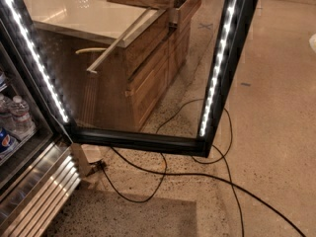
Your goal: Close right fridge door
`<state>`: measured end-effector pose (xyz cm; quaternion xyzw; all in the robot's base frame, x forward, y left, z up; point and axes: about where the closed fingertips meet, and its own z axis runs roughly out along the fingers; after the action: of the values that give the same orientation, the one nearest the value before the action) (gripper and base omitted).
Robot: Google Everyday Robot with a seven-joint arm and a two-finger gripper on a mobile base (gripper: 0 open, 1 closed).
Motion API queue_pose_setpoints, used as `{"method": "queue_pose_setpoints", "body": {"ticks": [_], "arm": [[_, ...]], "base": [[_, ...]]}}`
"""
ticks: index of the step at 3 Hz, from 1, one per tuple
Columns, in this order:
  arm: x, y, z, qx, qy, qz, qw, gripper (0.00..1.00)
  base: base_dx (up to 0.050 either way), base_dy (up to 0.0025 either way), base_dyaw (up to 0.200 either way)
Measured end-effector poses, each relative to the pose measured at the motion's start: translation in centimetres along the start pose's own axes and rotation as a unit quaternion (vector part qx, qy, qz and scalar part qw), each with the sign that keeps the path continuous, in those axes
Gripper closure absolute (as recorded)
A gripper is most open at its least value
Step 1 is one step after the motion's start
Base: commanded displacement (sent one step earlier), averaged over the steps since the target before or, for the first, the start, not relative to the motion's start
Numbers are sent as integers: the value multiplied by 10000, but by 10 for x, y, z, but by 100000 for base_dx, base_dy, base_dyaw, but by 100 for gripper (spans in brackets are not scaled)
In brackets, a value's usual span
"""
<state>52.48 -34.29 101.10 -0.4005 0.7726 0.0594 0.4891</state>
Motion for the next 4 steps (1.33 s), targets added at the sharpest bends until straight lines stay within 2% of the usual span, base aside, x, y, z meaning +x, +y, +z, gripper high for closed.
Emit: {"method": "queue_pose_setpoints", "body": {"ticks": [1, 2, 3, 4], "arm": [[11, 10, 31, -616, -150, 310, 9975, 100], [16, 13, 57, -989, -268, 476, 9936, 100], [17, 13, 58, -1005, -270, 483, 9934, 100], [14, 8, 73, -1036, -354, 496, 9928, 100]], "base": [[0, 0, 0], [0, 0, 0], [0, 0, 0], [0, 0, 0]]}}
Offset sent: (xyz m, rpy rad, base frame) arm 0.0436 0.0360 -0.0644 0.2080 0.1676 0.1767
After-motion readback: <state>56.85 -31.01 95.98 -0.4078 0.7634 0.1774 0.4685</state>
